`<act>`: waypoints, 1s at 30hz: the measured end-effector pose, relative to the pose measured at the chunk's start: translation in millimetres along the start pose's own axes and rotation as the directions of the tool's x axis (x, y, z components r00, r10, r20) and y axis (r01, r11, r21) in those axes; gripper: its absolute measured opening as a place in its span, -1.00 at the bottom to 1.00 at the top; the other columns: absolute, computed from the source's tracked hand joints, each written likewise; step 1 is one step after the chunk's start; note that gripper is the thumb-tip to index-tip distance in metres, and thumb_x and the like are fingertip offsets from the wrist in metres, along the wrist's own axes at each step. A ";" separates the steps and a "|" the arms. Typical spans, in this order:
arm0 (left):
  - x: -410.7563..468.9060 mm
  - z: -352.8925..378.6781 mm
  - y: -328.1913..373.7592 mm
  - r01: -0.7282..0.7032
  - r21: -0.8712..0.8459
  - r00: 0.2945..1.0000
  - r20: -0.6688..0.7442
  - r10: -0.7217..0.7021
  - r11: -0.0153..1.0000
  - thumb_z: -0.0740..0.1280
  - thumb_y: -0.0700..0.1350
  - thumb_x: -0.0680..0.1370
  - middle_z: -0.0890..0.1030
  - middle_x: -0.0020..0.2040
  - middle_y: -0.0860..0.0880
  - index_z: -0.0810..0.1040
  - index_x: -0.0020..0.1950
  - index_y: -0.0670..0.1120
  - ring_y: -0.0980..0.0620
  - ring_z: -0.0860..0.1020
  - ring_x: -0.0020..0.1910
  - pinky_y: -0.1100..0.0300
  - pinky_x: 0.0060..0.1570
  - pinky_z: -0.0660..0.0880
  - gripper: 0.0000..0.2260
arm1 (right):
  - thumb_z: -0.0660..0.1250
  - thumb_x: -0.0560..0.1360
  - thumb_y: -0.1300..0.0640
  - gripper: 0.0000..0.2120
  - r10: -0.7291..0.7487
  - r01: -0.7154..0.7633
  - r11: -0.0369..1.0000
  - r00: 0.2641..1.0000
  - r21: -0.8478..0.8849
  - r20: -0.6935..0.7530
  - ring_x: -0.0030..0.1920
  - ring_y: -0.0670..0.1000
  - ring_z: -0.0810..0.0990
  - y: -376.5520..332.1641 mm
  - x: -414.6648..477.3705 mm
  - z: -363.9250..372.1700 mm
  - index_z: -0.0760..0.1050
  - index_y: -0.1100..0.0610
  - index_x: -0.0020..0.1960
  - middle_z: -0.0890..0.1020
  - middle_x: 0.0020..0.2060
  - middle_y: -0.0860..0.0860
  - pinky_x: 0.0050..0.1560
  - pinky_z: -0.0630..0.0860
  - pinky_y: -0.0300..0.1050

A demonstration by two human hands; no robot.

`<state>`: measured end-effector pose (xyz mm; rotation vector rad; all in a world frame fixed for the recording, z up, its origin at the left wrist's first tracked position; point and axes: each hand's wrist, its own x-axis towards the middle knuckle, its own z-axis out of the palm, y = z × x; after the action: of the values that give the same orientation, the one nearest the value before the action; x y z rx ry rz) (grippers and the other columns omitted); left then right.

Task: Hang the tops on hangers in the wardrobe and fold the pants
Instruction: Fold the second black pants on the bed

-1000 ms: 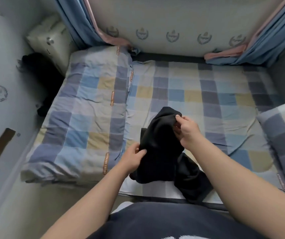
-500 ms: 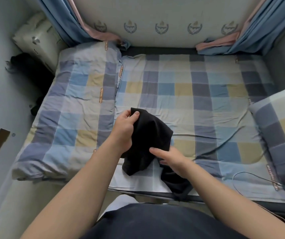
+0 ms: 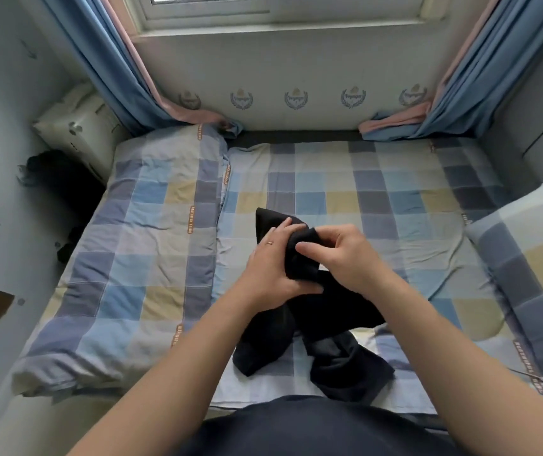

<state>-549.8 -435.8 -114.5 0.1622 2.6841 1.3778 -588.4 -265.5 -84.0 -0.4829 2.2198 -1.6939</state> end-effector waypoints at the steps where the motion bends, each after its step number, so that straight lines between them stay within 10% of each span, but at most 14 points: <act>1: 3.6 -2.2 0.2 -0.012 -0.067 0.998 -0.070 0.007 0.998 0.54 -0.03 0.36 0.48 0.43 0.02 0.41 0.45 0.06 0.00 0.40 0.47 -0.08 0.45 0.34 -0.32 | 0.42 0.52 0.15 -0.91 -0.021 0.021 1.000 0.999 -0.010 0.033 -0.10 0.05 0.72 -6.8 1.2 1.3 0.70 0.06 -0.05 0.74 -0.17 0.01 -0.06 0.63 -0.11; 5: 13.0 -18.3 -17.0 0.099 -0.396 0.952 -0.229 -0.202 0.913 0.39 -0.24 0.57 0.70 0.03 -0.09 0.61 0.17 -0.09 -0.11 0.66 0.07 -0.06 0.13 0.59 -0.81 | 0.37 0.57 0.26 -0.77 -0.061 0.061 0.990 0.998 0.130 -0.004 0.02 -0.08 0.70 -18.4 5.7 -1.3 0.67 -0.01 0.11 0.74 -0.02 -0.05 0.08 0.58 -0.23; 11: 5.2 -46.0 -44.4 0.173 -0.810 0.853 -0.161 -0.496 0.560 0.29 -0.18 0.67 0.70 0.14 -0.16 0.58 0.28 -0.15 -0.15 0.67 0.14 -0.05 0.08 0.61 -0.79 | 0.40 0.47 0.18 -0.29 0.105 -0.083 0.984 0.986 -0.160 0.129 0.41 -0.33 0.31 21.8 18.1 9.2 0.26 -0.28 0.50 0.40 0.45 -0.22 0.46 0.24 -0.07; 20: -1.4 -89.2 -51.4 0.183 -0.896 0.815 -0.092 -0.572 0.405 0.22 -0.12 0.69 0.70 0.13 -0.20 0.59 0.26 -0.18 -0.17 0.69 0.08 0.02 -0.10 0.64 -0.76 | 0.53 0.43 0.01 -0.12 0.275 -0.178 0.948 0.875 -0.262 0.398 0.51 -0.07 0.30 47.2 49.8 75.9 0.13 -0.09 0.61 0.30 0.54 -0.13 0.51 0.29 0.05; 27: -0.9 -112.6 -62.4 0.152 -0.912 0.696 -0.175 -0.697 0.381 0.27 -0.14 0.67 0.68 0.13 -0.22 0.55 0.32 -0.15 -0.21 0.68 0.07 -0.01 -0.15 0.68 -0.76 | 0.15 0.56 -0.23 -0.48 0.218 -0.336 0.887 0.909 0.316 0.356 0.40 -0.06 0.47 5.6 48.7 101.8 0.35 -0.15 0.49 0.52 0.39 -0.12 0.41 0.34 0.10; 30: 0.9 -111.9 -60.8 0.137 -0.908 0.712 -0.188 -0.677 0.397 0.25 -0.19 0.67 0.69 0.10 -0.22 0.56 0.27 -0.17 -0.16 0.71 -0.03 0.09 -0.28 0.64 -0.80 | 0.44 0.37 -0.32 -0.27 0.187 -0.207 0.977 0.952 0.060 0.243 0.36 -0.07 0.48 0.5 55.7 115.2 0.31 -0.16 0.46 0.52 0.34 -0.11 0.42 0.39 0.13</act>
<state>-570.5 -560.5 -99.3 -1.1167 1.6573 2.5672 -588.2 -389.3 -116.0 -0.4035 1.9493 -1.5338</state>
